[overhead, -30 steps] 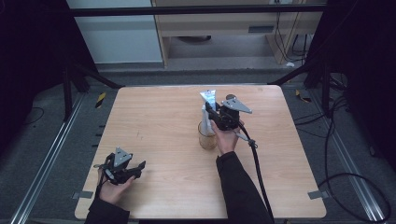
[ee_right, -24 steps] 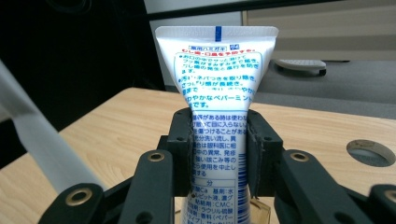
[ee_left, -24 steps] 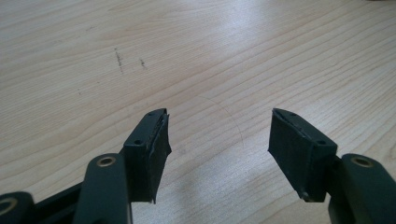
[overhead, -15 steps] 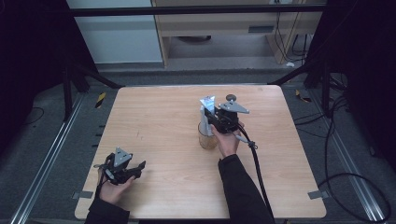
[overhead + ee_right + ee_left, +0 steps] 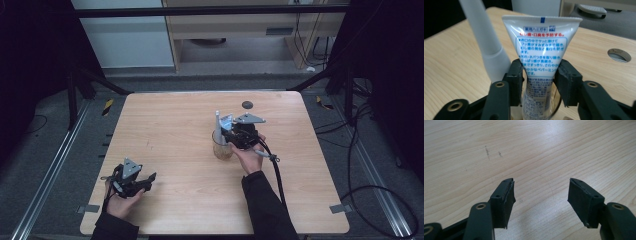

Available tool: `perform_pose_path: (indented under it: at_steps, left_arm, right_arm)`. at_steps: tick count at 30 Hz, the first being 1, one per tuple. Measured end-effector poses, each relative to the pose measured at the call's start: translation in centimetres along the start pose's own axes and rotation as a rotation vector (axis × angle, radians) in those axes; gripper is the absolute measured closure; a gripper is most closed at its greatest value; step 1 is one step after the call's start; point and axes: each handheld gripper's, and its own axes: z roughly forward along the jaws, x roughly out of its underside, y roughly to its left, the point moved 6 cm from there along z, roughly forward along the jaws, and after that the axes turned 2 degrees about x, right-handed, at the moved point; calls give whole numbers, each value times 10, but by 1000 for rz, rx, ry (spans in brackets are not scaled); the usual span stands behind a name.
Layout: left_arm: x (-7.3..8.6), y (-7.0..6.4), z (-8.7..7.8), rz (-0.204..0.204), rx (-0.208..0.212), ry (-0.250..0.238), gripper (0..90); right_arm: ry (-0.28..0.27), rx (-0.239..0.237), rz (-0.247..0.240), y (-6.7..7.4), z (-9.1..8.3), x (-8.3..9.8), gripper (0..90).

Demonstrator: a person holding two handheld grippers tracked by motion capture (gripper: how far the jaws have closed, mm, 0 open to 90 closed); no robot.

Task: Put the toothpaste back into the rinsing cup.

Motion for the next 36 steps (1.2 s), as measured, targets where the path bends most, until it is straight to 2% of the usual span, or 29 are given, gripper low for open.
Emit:
perform_pose_path:
  at_steps: [1,2,9,12,17,19,21,26,33,36]
  left_arm:
    - [0,0,0,0,1,0,370]
    - [0,0,0,-1,1,0,370]
    - [0,0,0,-1,1,2,370]
    - [0,0,0,2,-1,3,370]
    - [0,-1,0,5,1,7,369]
    - [1,-1,0,5,0,8,369]
    - [1,-1,1,5,1,9,369]
    - [1,-1,1,4,2,11,366]
    - [1,-1,1,2,4,15,359]
    - [2,-1,1,-1,7,16,356]
  right_arm:
    - [18,0,-8,0,0,2,545]
    - [15,4,-20,0,-1,3,542]
    - [4,8,-24,-6,-16,6,477]
    - [13,16,-35,-9,-25,7,423]
    - [28,-8,-26,-11,-41,10,330]
    - [31,-24,-8,-12,-47,13,287]
    - [38,-39,9,-13,-52,18,236]
    - [79,-46,1,-17,-63,41,153]
    - [114,-11,-17,-29,-81,68,122]
    - [119,11,-9,-36,-89,78,122]
